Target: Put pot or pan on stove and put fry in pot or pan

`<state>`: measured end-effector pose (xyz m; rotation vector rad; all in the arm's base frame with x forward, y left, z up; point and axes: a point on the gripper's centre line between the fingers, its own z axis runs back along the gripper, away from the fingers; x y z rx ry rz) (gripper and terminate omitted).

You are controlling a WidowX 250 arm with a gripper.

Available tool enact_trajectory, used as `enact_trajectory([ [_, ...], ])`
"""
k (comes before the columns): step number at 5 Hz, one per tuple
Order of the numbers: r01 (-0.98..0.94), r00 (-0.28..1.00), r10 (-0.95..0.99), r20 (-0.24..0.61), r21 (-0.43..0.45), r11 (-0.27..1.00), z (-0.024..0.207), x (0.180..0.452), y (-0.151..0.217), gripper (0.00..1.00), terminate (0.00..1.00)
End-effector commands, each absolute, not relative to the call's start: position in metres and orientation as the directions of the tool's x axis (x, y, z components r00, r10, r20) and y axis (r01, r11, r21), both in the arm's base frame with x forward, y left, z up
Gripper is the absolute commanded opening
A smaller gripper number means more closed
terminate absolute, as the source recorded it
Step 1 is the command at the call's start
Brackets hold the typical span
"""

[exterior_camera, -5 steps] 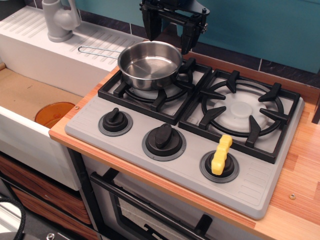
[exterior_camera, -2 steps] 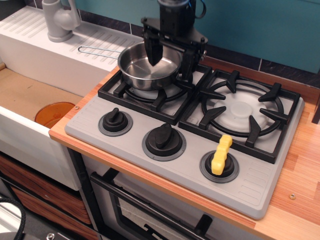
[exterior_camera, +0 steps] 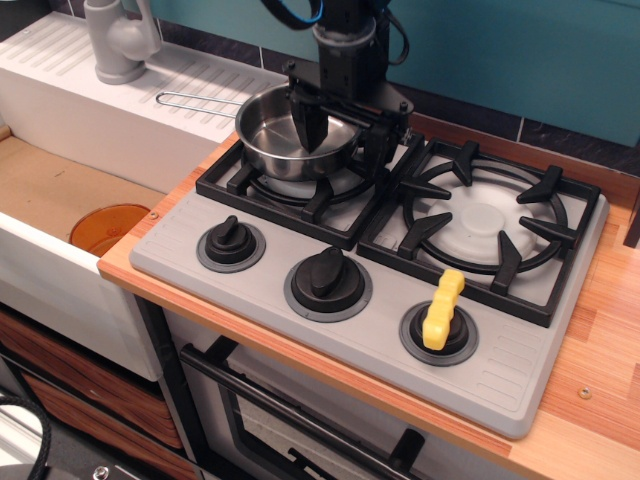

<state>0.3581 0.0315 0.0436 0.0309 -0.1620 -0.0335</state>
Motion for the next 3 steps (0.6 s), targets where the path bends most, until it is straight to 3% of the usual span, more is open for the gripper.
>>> enact_trajectory([
  [1, 0.019, 0.98, -0.026, 0.199, 0.037, 0.999, 0.053, 0.365, 0.033, 0.0, 0.0],
  [3, 0.038, 0.979, -0.045, 0.198, 0.036, 0.999, 0.068, 0.371, 0.031, 0.0, 0.0],
])
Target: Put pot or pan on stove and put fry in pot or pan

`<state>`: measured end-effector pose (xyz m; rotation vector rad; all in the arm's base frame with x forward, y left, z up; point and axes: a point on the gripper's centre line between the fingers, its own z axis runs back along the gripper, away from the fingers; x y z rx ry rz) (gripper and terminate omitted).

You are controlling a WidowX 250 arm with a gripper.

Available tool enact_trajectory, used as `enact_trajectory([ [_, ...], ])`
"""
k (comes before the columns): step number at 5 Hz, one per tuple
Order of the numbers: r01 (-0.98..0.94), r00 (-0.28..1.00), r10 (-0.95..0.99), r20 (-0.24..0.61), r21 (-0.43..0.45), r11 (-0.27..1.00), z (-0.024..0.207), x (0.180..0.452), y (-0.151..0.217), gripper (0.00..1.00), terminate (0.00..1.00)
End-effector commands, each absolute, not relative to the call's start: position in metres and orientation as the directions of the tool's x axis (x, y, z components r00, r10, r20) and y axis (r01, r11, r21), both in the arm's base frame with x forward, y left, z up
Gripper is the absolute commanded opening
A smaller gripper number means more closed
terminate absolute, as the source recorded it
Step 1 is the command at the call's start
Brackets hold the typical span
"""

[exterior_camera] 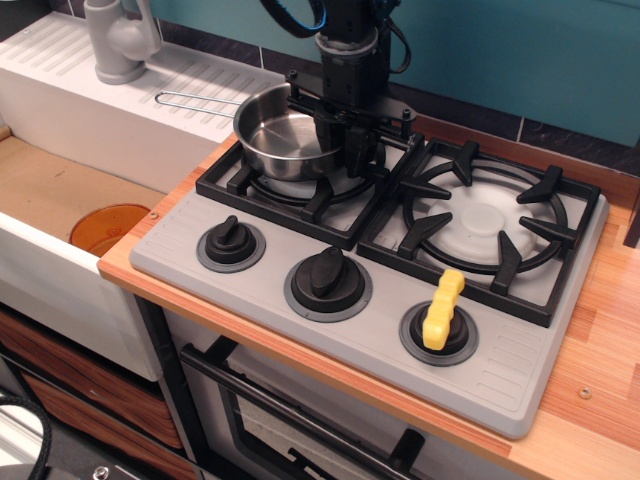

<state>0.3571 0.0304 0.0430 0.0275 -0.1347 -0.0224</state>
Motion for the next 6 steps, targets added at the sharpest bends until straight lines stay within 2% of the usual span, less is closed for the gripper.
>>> enact_trajectory([
  [1, 0.048, 0.988, -0.053, 0.143, 0.041, 0.998, 0.087, 0.375, 0.029, 0.0, 0.0],
  [3, 0.039, 0.992, -0.046, 0.115, 0.068, 0.997, 0.118, 0.38, 0.017, 0.0, 0.0],
  [6, 0.012, 0.992, -0.019, 0.121, 0.062, 0.998, 0.127, 0.366, -0.039, 0.0, 0.0],
])
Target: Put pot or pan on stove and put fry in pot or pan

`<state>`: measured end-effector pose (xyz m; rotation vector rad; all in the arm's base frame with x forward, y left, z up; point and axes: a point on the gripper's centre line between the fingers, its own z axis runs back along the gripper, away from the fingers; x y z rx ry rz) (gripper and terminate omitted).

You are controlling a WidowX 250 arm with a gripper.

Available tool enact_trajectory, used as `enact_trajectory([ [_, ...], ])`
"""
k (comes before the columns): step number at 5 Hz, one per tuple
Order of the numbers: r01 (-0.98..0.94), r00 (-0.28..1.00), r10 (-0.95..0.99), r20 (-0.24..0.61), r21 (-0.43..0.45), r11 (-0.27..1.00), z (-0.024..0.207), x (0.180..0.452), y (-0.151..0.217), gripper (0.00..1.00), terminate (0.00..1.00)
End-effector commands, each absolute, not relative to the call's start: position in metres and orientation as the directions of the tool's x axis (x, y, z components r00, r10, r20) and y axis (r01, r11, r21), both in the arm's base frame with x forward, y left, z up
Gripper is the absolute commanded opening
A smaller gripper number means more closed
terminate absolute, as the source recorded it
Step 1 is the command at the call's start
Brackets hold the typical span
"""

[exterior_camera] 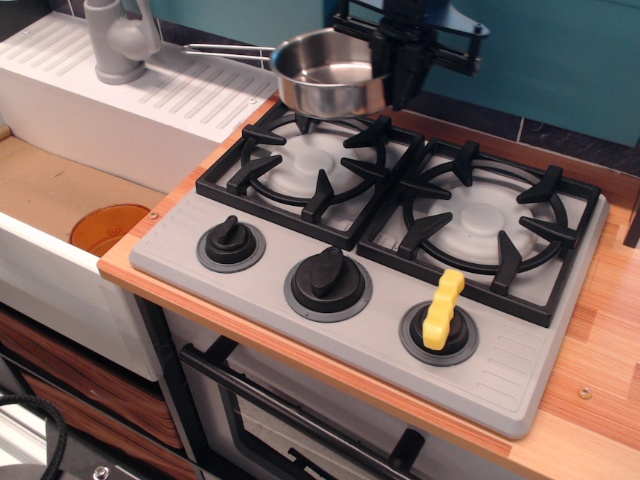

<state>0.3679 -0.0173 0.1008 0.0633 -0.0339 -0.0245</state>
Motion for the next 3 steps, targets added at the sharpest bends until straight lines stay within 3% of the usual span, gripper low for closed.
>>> enact_trajectory([
  [1, -0.002, 0.992, -0.005, 0.126, 0.06, 0.998, 0.121, 0.358, -0.065, 0.0, 0.0],
  [3, -0.024, 0.989, 0.017, 0.149, 0.046, 0.999, 0.109, 0.341, -0.116, 0.0, 0.0],
])
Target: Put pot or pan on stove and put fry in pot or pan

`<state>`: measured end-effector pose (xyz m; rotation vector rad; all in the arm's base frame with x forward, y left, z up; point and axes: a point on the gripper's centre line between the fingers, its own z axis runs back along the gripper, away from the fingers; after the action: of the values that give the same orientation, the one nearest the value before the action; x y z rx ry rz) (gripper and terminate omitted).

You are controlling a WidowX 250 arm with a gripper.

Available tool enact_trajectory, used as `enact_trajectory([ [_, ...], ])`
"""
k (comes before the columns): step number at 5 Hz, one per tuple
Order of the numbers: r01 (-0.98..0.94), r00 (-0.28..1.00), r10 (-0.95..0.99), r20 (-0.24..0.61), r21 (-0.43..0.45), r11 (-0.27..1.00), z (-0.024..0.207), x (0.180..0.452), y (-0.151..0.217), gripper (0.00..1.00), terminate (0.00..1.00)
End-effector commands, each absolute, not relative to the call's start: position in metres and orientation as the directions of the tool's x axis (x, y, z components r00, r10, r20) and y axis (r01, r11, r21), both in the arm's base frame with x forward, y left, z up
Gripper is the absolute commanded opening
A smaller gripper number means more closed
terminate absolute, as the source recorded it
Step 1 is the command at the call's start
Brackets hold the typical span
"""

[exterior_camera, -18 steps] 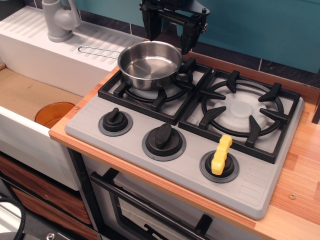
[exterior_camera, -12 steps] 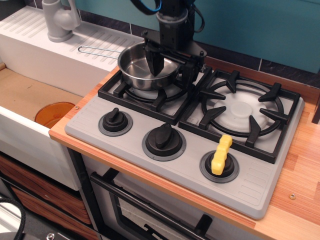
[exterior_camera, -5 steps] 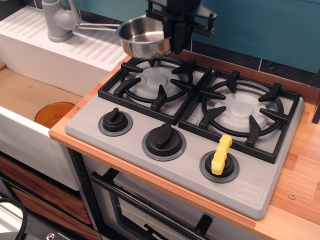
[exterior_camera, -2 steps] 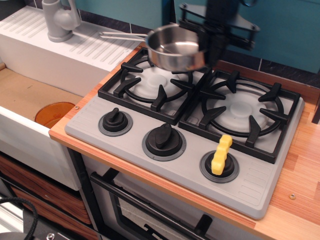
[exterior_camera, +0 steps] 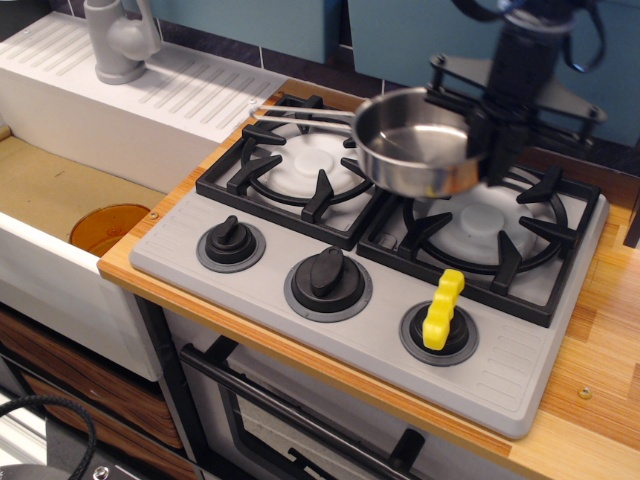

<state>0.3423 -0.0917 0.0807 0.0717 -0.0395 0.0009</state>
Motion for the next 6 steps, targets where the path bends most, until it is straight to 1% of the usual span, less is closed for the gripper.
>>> enact_trajectory([
  [1, -0.032, 0.984, 0.024, 0.175, 0.038, 0.999, 0.104, 0.34, -0.134, 0.0, 0.0],
  [2, -0.037, 0.981, 0.029, 0.194, 0.04, 0.999, 0.102, 0.346, -0.141, 0.0, 0.0],
  [4, -0.021, 0.973, 0.007, 0.23, 0.058, 0.998, 0.098, 0.368, -0.131, 0.0, 0.0],
  [5, -0.013, 0.972, -0.002, 0.235, 0.062, 0.998, 0.097, 0.38, -0.121, 0.0, 0.0],
  [6, -0.028, 0.976, 0.013, 0.218, 0.068, 0.997, 0.097, 0.382, -0.118, 0.0, 0.0],
])
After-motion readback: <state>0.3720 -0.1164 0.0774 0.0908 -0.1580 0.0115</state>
